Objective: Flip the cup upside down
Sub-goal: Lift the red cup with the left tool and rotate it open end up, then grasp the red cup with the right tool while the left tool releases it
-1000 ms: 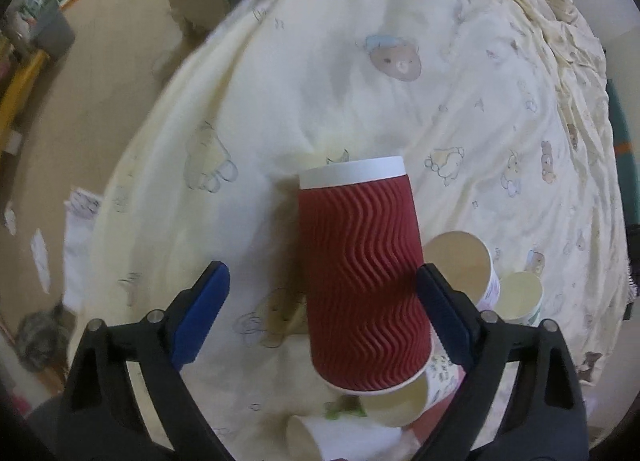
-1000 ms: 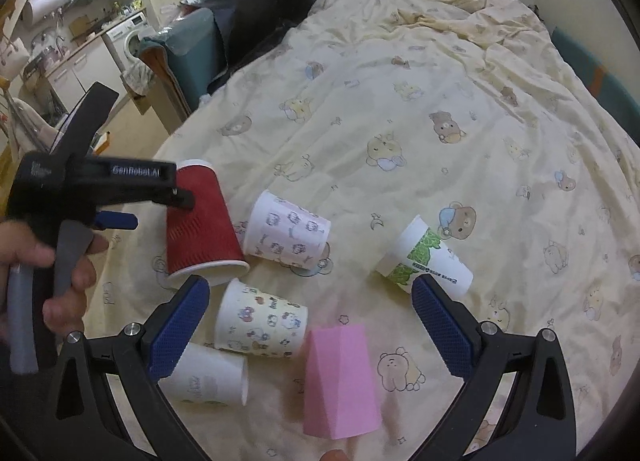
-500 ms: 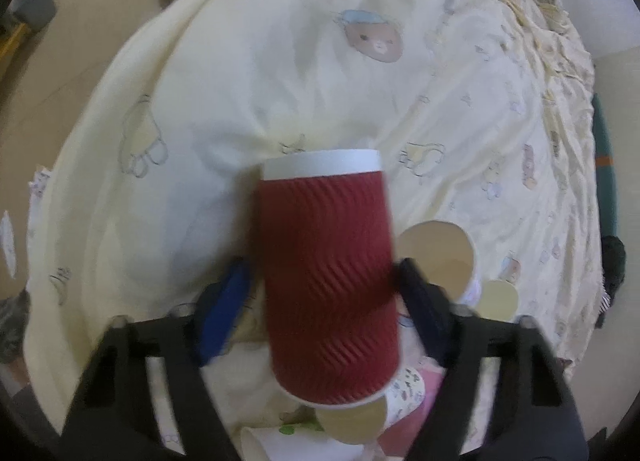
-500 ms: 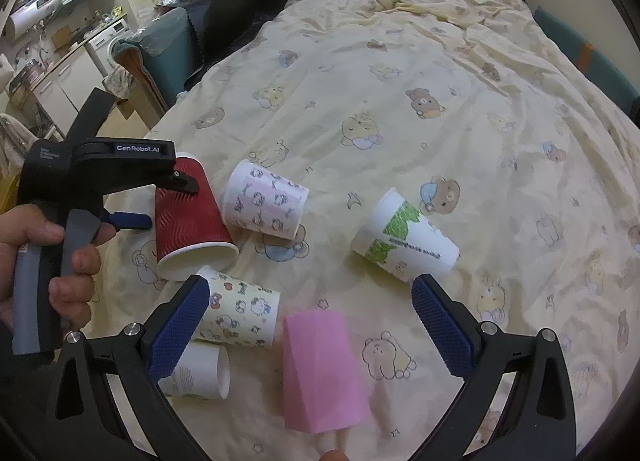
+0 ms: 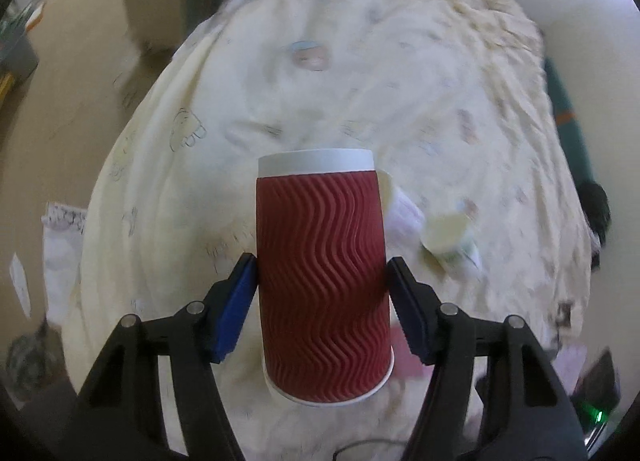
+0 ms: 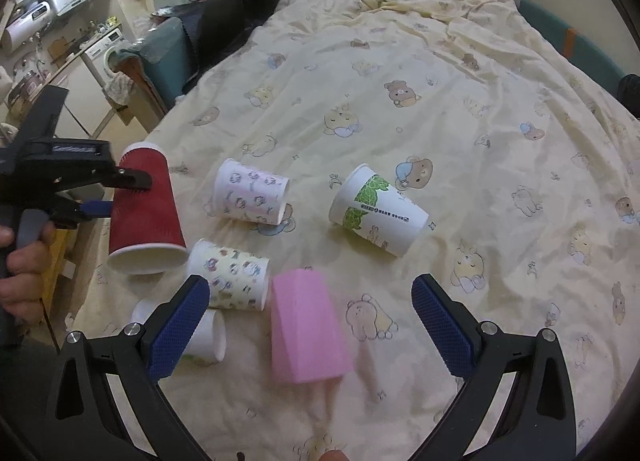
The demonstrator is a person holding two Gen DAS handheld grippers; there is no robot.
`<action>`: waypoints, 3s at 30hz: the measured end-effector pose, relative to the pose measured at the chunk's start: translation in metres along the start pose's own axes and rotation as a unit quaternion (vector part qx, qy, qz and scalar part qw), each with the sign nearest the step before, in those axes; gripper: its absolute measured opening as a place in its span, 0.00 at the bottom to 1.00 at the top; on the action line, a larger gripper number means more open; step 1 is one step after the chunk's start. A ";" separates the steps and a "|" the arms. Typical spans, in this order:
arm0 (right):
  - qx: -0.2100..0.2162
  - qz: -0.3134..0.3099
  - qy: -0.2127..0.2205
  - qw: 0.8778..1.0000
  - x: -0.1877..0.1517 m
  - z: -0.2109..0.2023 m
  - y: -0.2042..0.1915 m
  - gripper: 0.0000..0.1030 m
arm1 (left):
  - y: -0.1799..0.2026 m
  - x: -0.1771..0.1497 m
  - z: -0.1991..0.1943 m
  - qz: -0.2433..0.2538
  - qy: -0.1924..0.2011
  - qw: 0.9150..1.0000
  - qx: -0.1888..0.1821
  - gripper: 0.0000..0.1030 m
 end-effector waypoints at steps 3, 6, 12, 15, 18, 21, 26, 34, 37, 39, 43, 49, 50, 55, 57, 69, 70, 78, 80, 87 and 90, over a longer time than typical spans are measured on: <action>0.013 0.004 0.000 1.000 -0.013 -0.016 -0.006 1.00 | 0.010 -0.025 -0.021 0.025 0.008 1.000 -0.015 0.60; 0.019 0.007 -0.003 1.000 -0.027 -0.028 -0.011 1.00 | 0.017 -0.053 -0.033 0.049 0.007 0.999 -0.023 0.60; 0.040 0.024 -0.014 0.999 -0.075 -0.042 -0.021 1.00 | 0.023 -0.104 -0.033 0.082 0.003 0.996 -0.021 0.60; 0.060 0.041 -0.017 0.997 -0.099 -0.042 -0.020 1.00 | 0.027 -0.121 -0.026 0.091 0.001 0.996 -0.015 0.60; 0.087 0.063 -0.020 0.994 -0.117 -0.036 -0.019 1.00 | 0.032 -0.138 -0.022 0.102 0.002 0.995 -0.010 0.60; 0.102 0.048 -0.025 0.993 -0.126 -0.030 -0.028 1.00 | 0.045 -0.156 -0.022 0.126 0.007 0.992 -0.007 0.60; 0.111 0.033 -0.040 0.992 -0.135 -0.023 -0.034 1.00 | 0.054 -0.165 -0.023 0.143 0.018 0.990 0.003 0.60; 0.096 0.054 -0.058 0.992 -0.138 -0.011 -0.016 1.00 | 0.063 -0.171 -0.032 0.174 0.032 0.984 0.008 0.60; 0.072 0.054 -0.060 0.994 -0.138 -0.006 -0.011 1.00 | 0.073 -0.178 -0.038 0.207 0.046 0.977 0.018 0.60; 0.069 0.062 -0.061 0.994 -0.137 -0.004 -0.006 1.00 | 0.078 -0.181 -0.043 0.223 0.070 0.972 0.037 0.60; 0.066 0.071 -0.042 0.994 -0.134 -0.014 0.001 1.00 | 0.079 -0.176 -0.041 0.221 0.081 0.970 0.053 0.60; 0.052 0.132 0.022 0.990 -0.137 -0.053 0.033 1.00 | 0.073 -0.174 -0.032 0.203 0.060 0.976 0.049 0.60; 0.056 0.142 0.028 0.988 -0.138 -0.057 0.037 1.00 | 0.074 -0.175 -0.028 0.203 0.044 0.977 0.044 0.60; 0.045 0.159 0.035 0.986 -0.140 -0.067 0.047 1.00 | 0.087 -0.192 0.001 0.237 -0.092 0.967 0.014 0.60; 0.043 0.167 0.040 0.984 -0.139 -0.070 0.051 1.00 | 0.090 -0.197 0.007 0.247 -0.116 0.962 0.019 0.60; 0.029 0.217 0.070 0.973 -0.145 -0.087 0.079 1.00 | 0.124 -0.171 0.068 0.240 -0.164 0.955 0.063 0.61; 0.029 0.218 0.070 0.973 -0.145 -0.087 0.079 1.00 | 0.126 -0.170 0.071 0.238 -0.166 0.955 0.064 0.61; 0.027 0.206 0.059 0.976 -0.142 -0.079 0.073 1.00 | 0.124 -0.166 0.078 0.205 -0.190 0.959 0.041 0.69; 0.029 0.206 0.056 0.976 -0.141 -0.077 0.073 1.00 | 0.117 -0.165 0.074 0.198 -0.194 0.960 0.036 0.76; 0.093 0.220 0.016 0.971 -0.139 -0.062 0.069 1.00 | 0.066 -0.160 0.015 0.213 -0.095 0.972 0.030 0.91; 0.150 0.222 -0.031 0.963 -0.128 -0.043 0.057 1.00 | 0.043 -0.163 0.002 0.203 -0.048 0.977 0.052 0.91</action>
Point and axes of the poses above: each gripper's, at about its wrist camera, not at the fingertips, and z roughly the way its jaws point, y to its right, x to its top, the point moved 2 cm from there along z, roughly the way its jaws point, and after that the axes turned 15 degrees about x, right-handed, at the moved point
